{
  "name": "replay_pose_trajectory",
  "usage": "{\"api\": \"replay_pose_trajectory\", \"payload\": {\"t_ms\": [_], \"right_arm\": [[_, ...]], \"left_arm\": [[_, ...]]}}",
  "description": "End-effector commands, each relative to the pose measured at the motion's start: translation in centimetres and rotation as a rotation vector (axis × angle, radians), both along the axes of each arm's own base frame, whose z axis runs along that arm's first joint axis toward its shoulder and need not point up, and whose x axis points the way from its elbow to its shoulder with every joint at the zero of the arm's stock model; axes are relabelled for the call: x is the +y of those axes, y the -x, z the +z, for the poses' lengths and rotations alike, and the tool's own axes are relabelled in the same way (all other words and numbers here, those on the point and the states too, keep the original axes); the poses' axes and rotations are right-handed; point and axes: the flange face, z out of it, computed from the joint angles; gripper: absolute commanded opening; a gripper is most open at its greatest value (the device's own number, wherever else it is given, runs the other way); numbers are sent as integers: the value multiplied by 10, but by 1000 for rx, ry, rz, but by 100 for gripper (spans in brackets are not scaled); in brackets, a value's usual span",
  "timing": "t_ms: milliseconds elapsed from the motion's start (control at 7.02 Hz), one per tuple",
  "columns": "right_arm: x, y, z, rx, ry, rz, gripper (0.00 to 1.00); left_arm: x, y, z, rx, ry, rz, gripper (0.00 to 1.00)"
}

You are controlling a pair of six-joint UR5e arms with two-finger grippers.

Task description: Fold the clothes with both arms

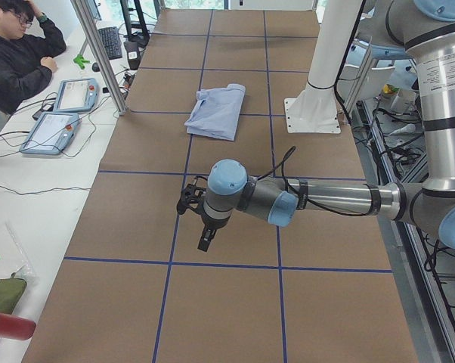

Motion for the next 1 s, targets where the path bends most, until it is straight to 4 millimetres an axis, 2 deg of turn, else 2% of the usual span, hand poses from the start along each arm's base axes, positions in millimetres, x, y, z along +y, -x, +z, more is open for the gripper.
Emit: {"api": "replay_pose_trajectory", "payload": {"t_ms": [0, 142, 285, 427, 712, 855], "right_arm": [[0, 0, 3, 1, 7, 2, 100], [1, 0, 4, 2, 10, 3, 100], [1, 0, 4, 2, 10, 3, 100], [1, 0, 4, 2, 11, 3, 100], [1, 0, 5, 2, 13, 3, 100], [2, 0, 6, 3, 16, 3, 100]], "left_arm": [[22, 1, 24, -20, 61, 81, 100], [25, 2, 39, -31, 59, 165, 100], [28, 11, 40, -33, 137, 145, 100], [32, 29, 42, -21, 151, 99, 100], [28, 42, 36, -18, 133, 60, 100], [29, 56, 32, -18, 118, 26, 100]]}}
